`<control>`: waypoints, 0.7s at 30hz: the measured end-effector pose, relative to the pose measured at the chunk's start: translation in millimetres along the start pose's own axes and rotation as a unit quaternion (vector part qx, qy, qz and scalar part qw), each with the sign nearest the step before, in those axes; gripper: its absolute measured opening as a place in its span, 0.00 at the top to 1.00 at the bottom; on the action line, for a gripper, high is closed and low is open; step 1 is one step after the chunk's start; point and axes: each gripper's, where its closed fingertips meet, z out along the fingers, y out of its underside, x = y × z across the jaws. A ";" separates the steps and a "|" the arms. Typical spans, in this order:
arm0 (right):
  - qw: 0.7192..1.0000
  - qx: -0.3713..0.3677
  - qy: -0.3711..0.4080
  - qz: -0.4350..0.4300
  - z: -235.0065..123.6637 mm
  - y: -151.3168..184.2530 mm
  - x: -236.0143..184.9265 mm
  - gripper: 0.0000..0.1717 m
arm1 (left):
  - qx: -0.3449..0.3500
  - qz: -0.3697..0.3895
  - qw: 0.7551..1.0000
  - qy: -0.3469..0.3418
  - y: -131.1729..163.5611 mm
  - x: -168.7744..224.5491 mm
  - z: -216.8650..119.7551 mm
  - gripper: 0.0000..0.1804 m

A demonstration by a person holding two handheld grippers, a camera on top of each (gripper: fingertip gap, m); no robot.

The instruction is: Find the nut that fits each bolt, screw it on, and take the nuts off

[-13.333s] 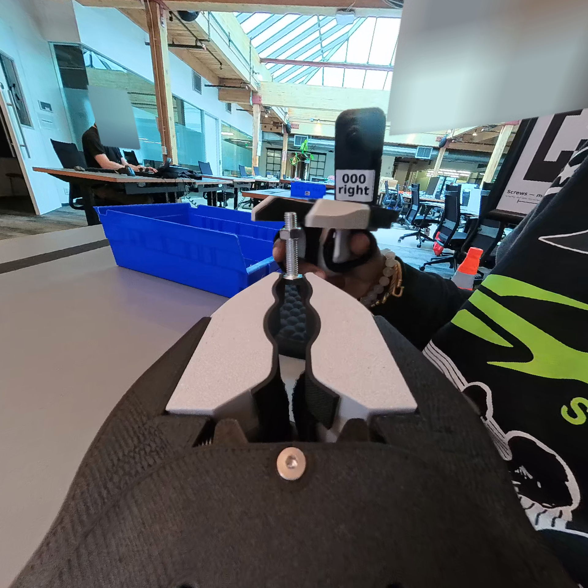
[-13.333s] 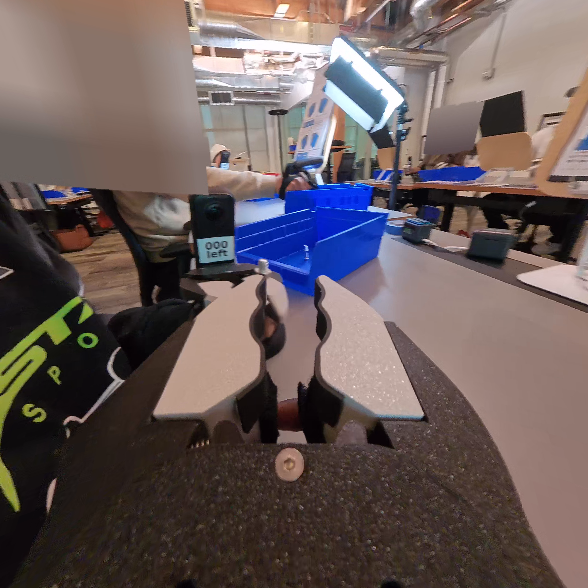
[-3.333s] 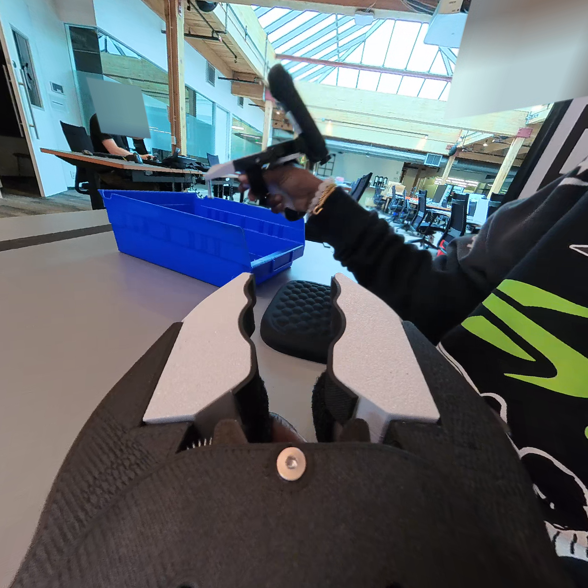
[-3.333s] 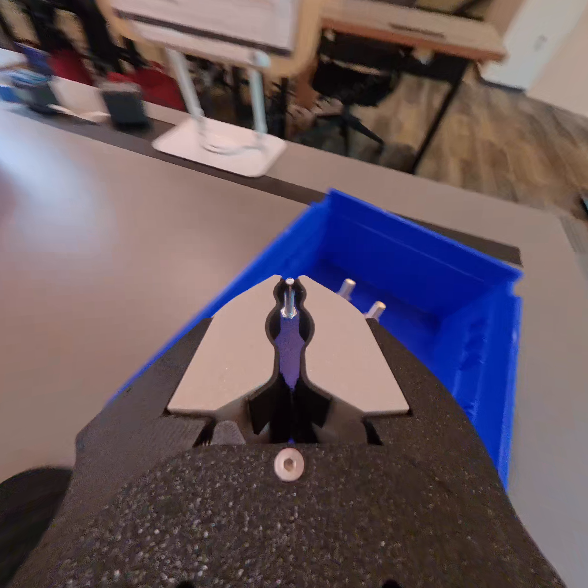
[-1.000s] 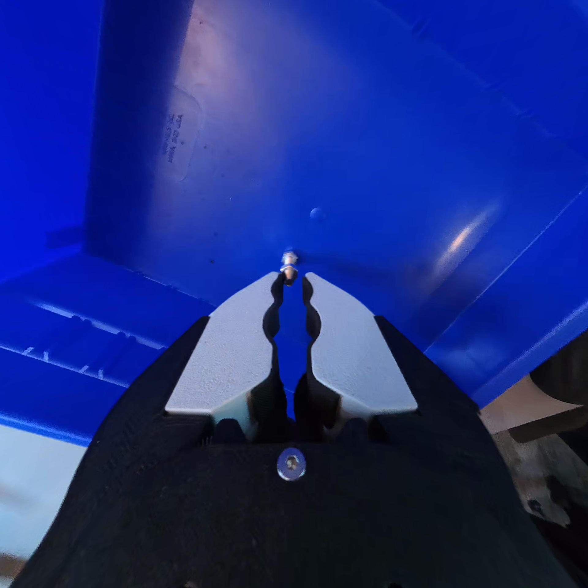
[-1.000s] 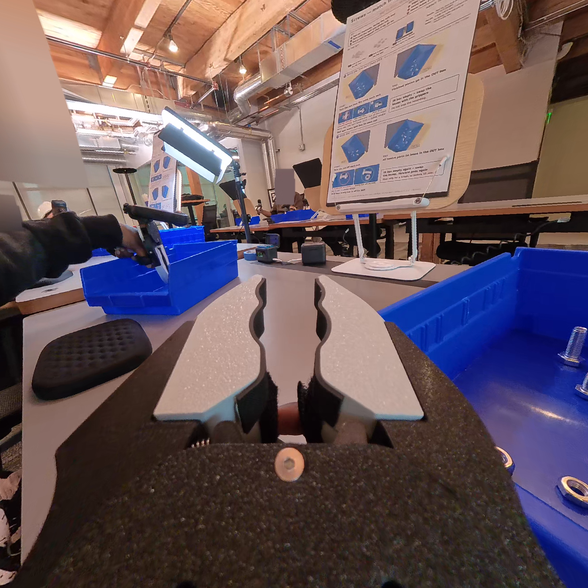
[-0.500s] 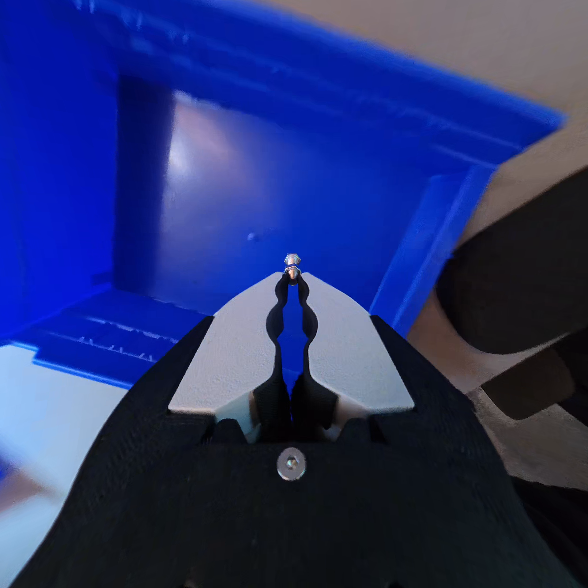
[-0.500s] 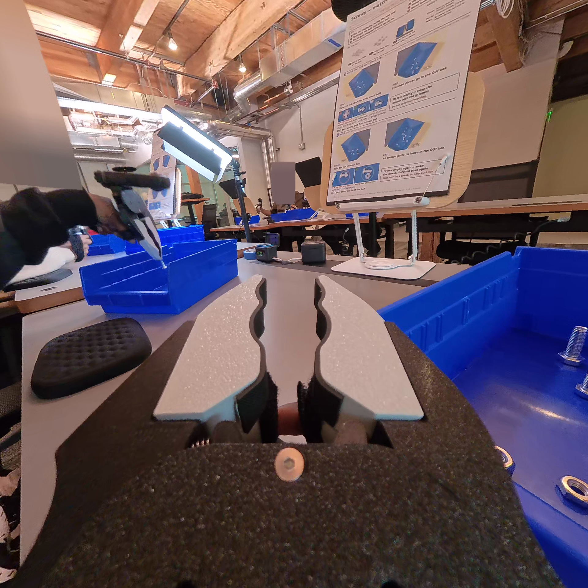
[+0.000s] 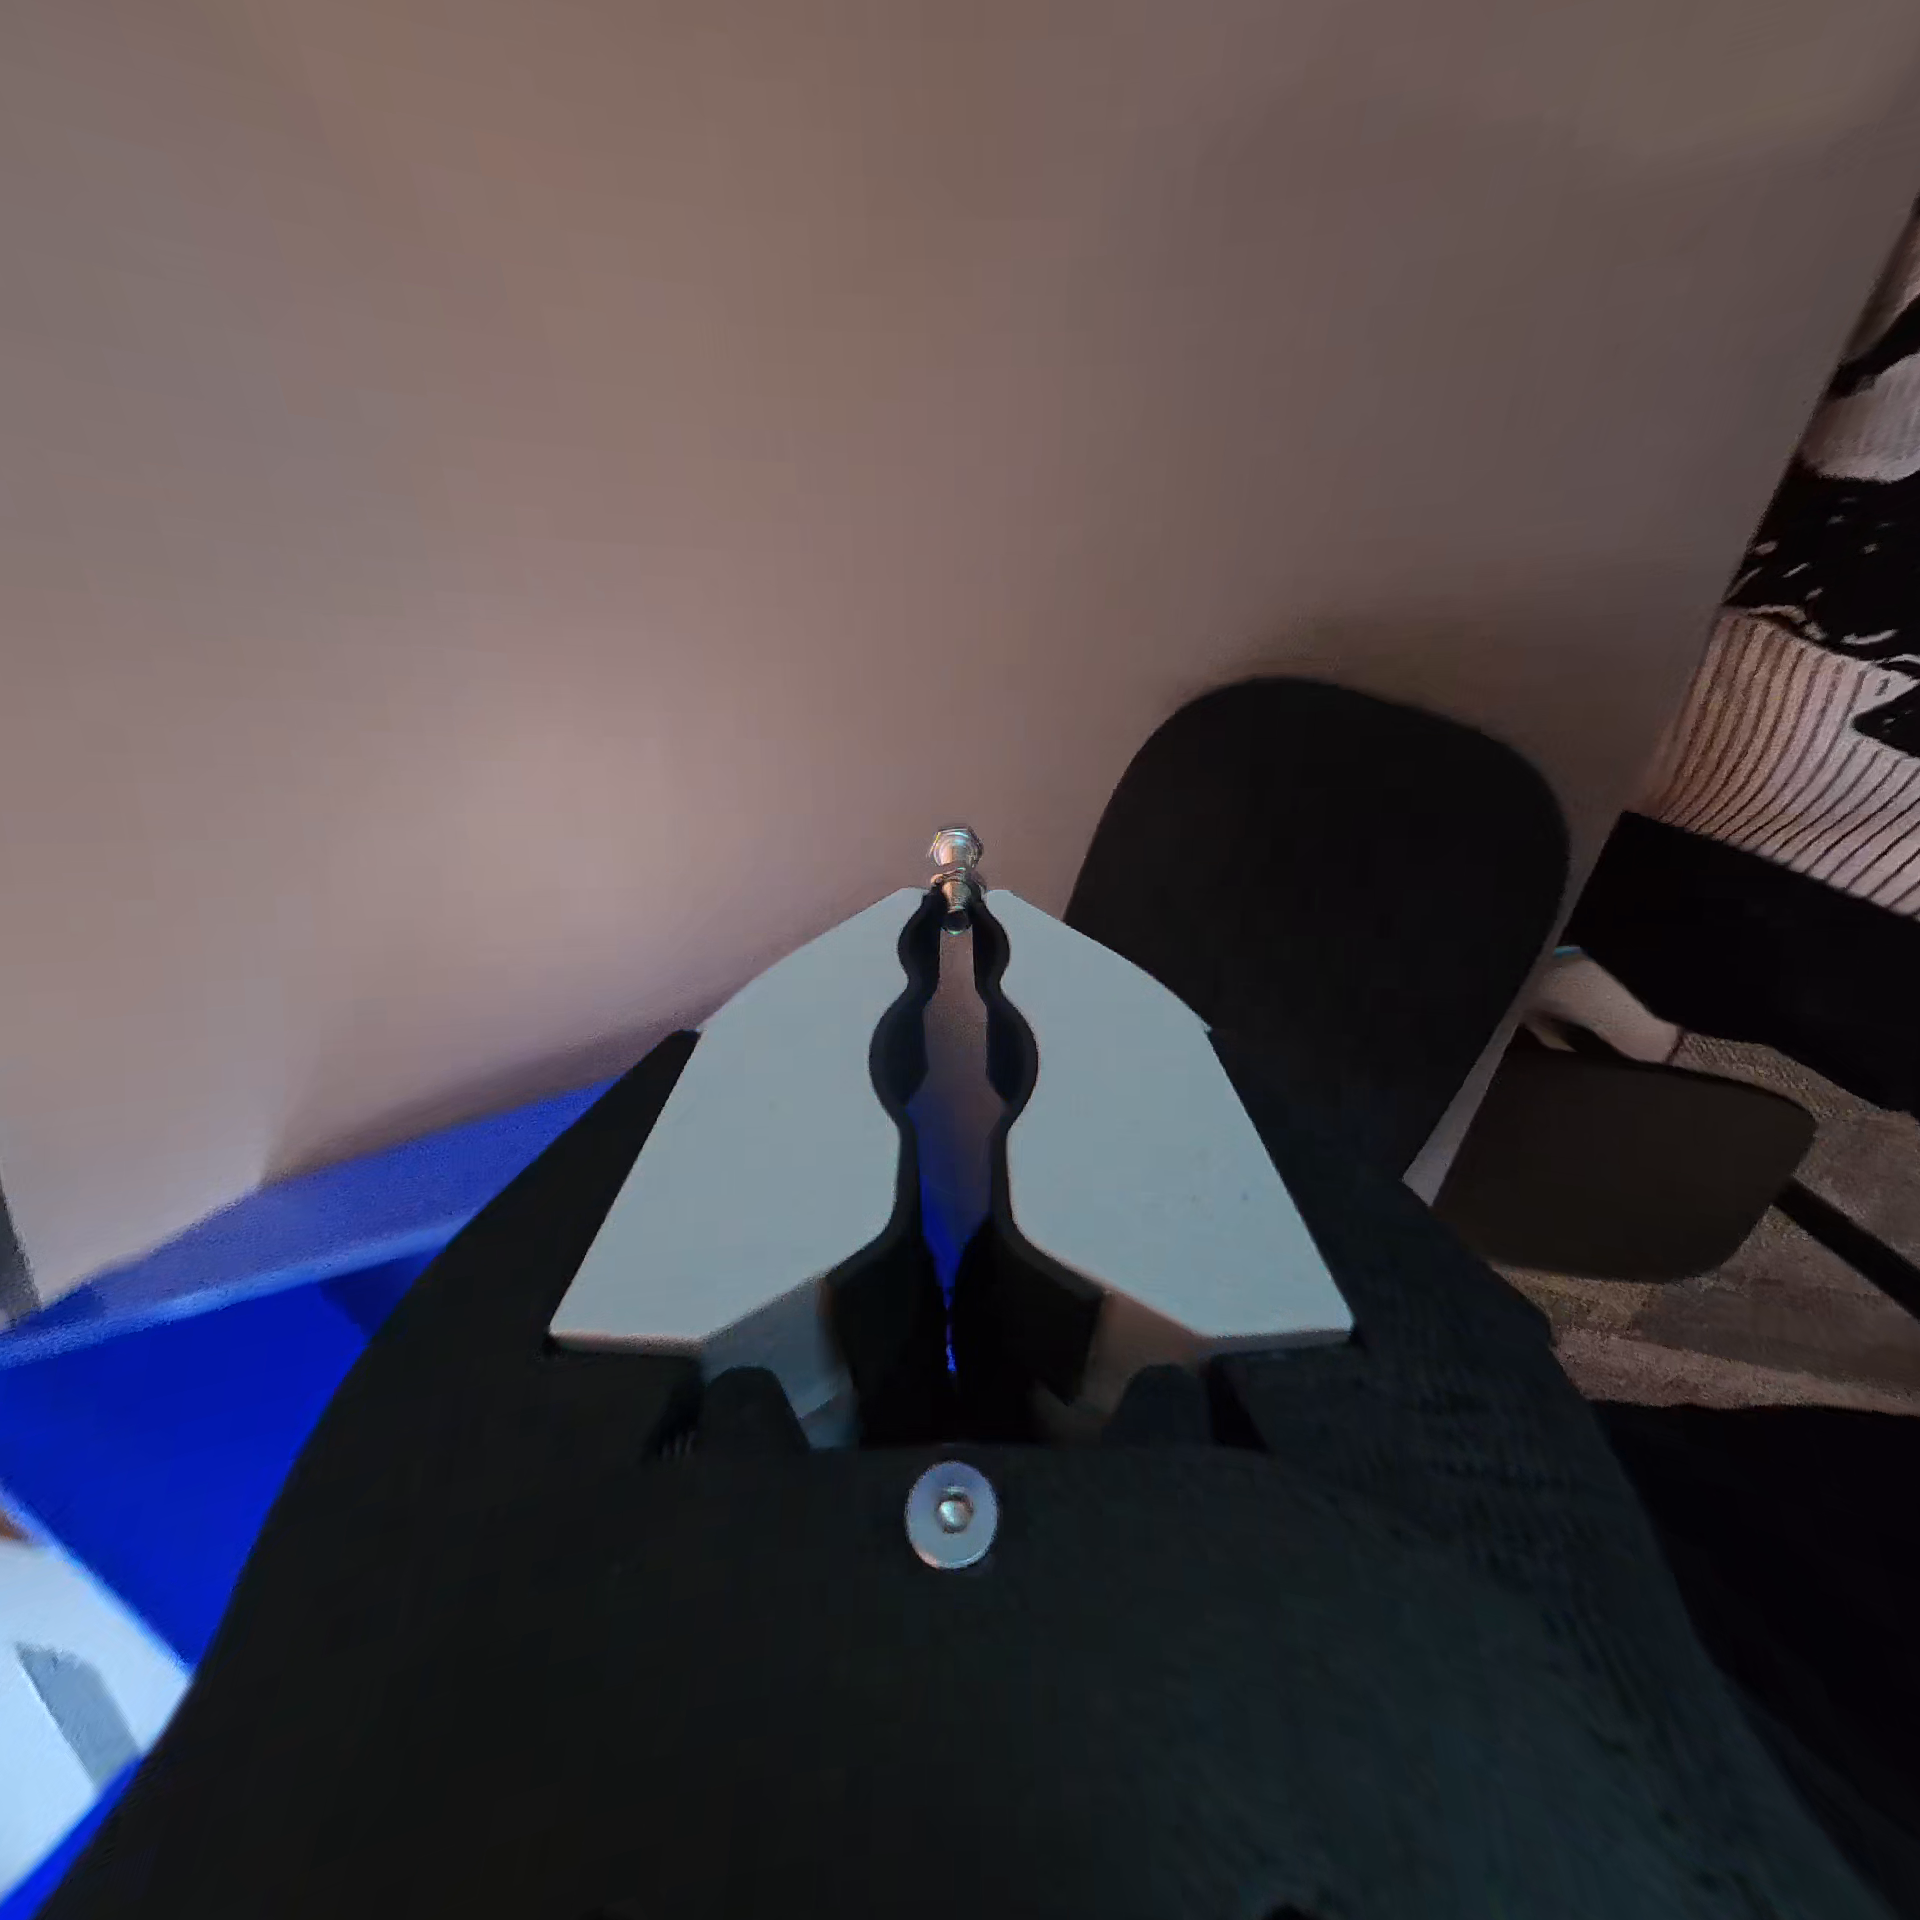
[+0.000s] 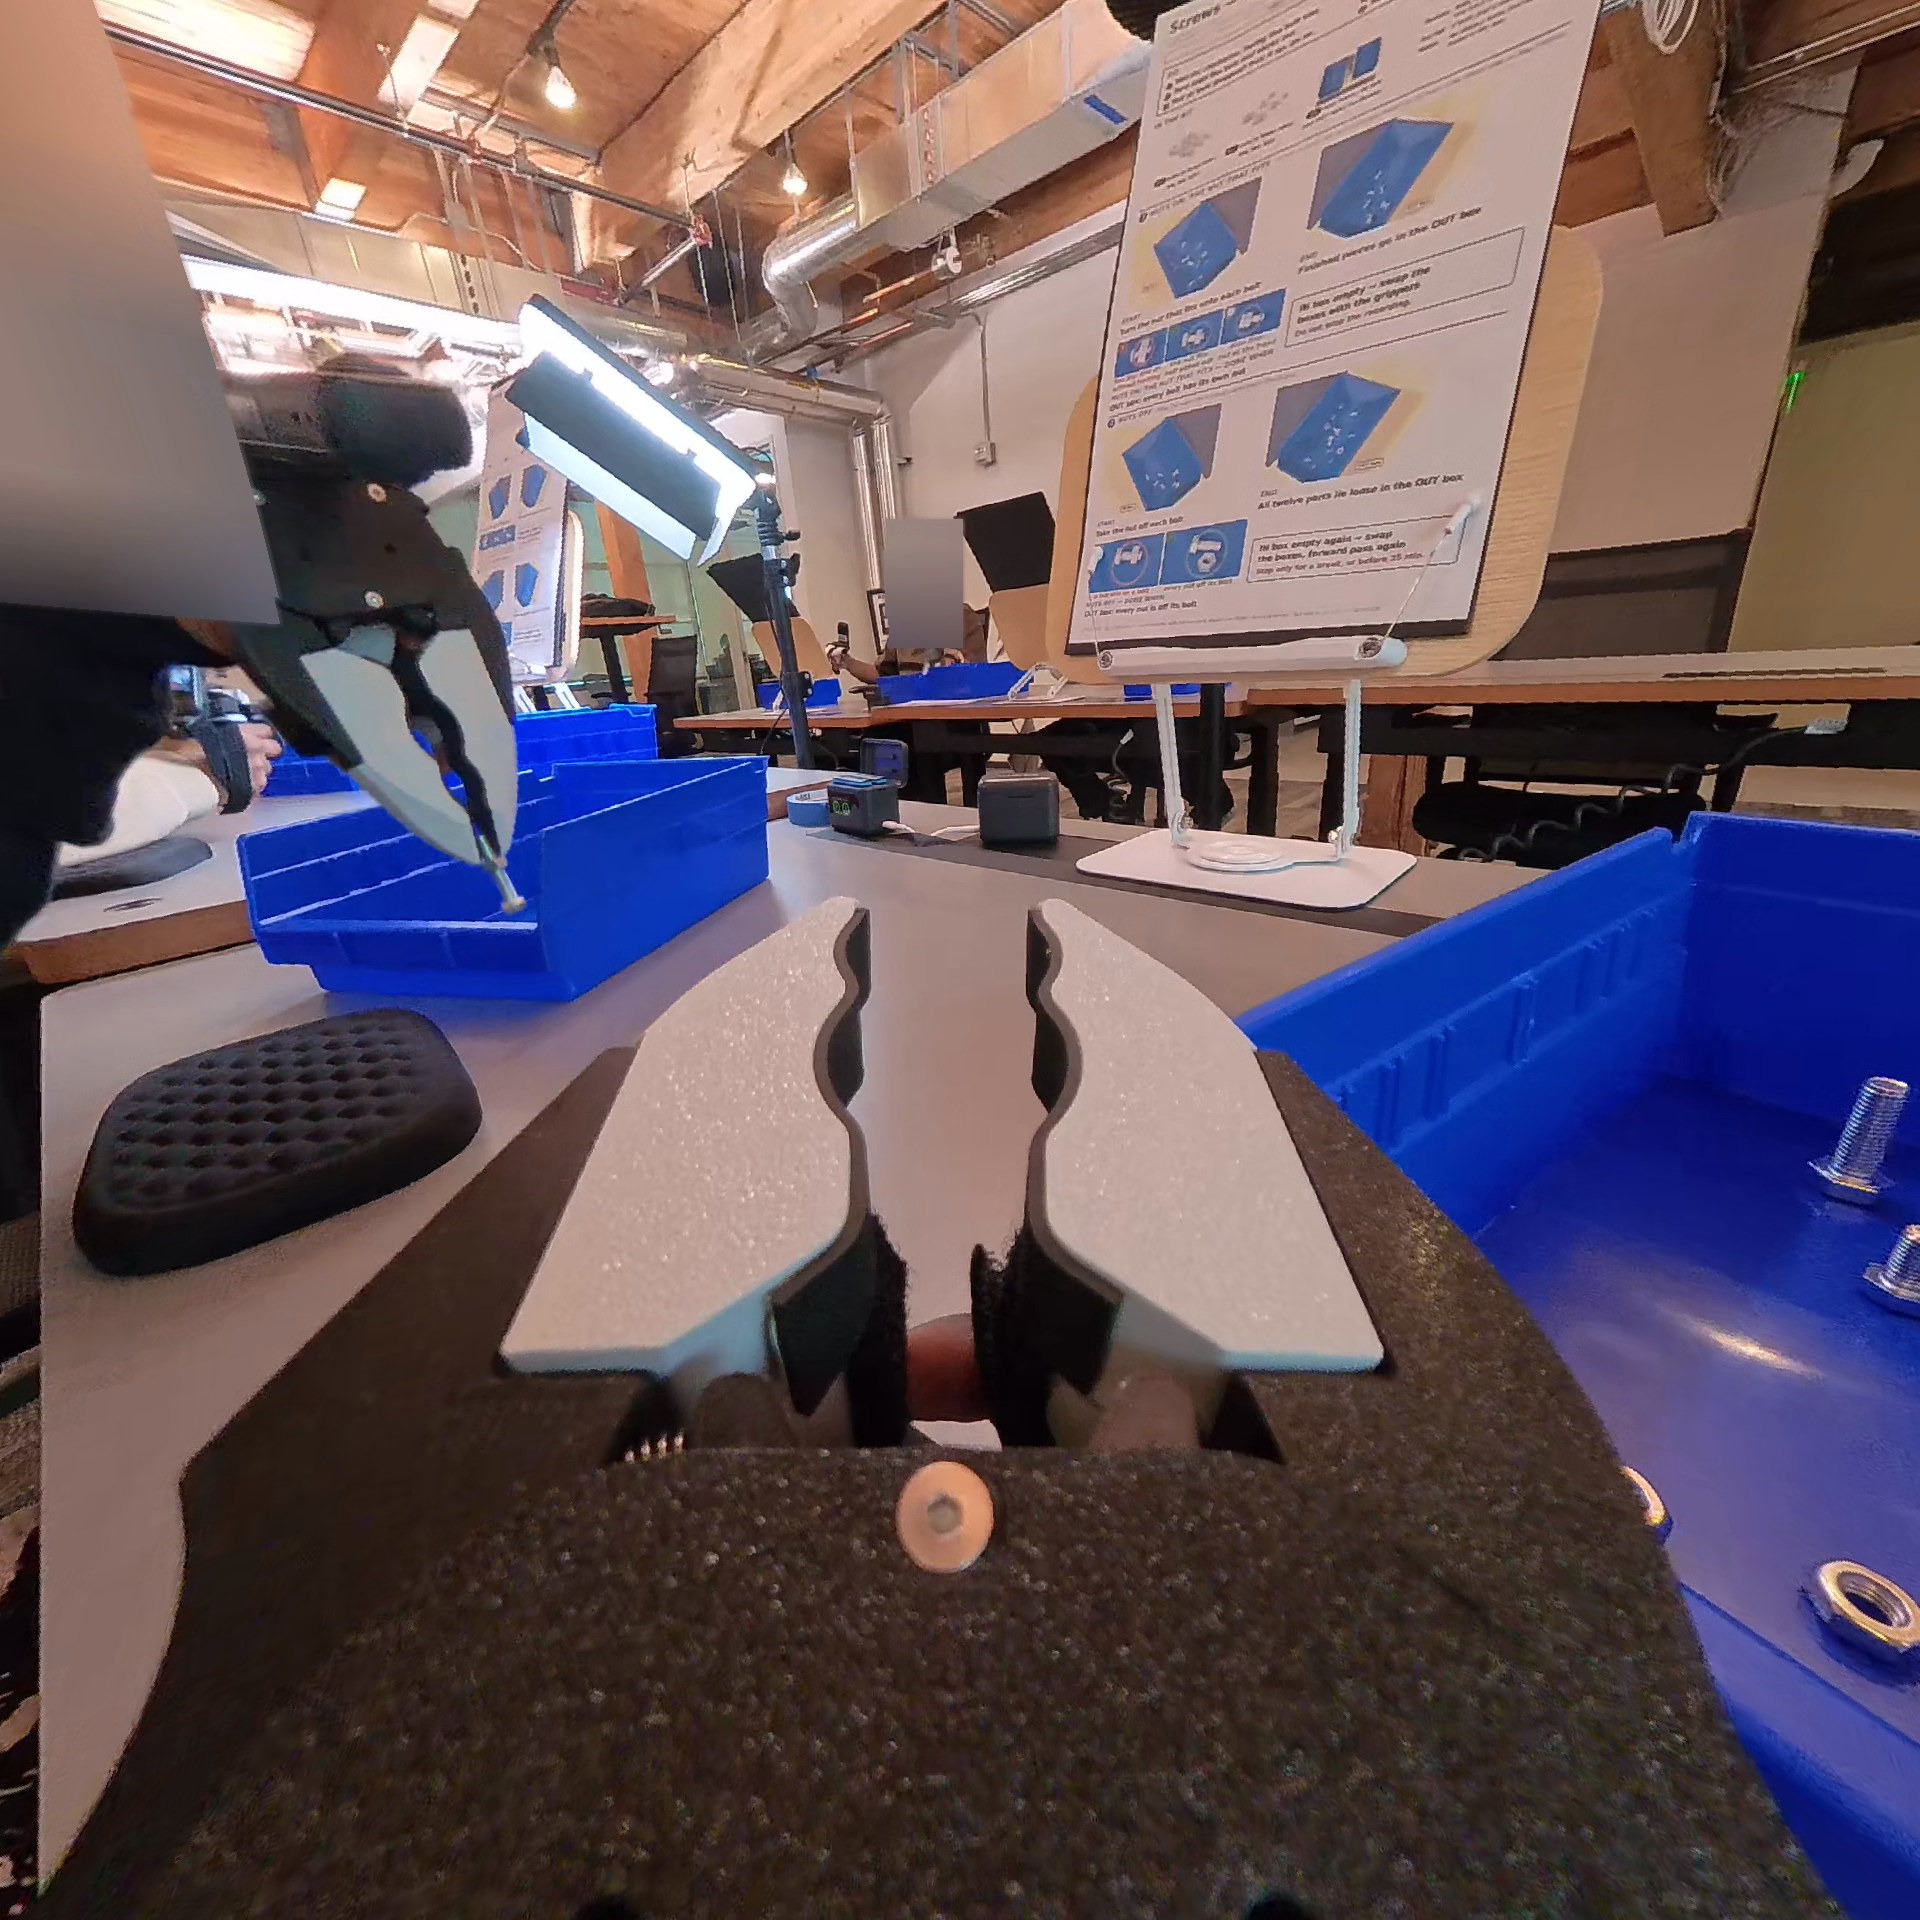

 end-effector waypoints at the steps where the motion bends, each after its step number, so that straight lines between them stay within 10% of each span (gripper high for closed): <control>1: 1.000 -0.001 0.000 0.000 0.1 0.2 -0.1 0.83 | 0.001 0.014 1.000 0.011 -10.1 7.7 7.6 0.97; 21: 1.000 -0.004 -0.005 0.000 0.5 1.6 -1.4 0.83 | -0.034 0.105 0.988 0.108 -81.1 65.8 85.7 0.97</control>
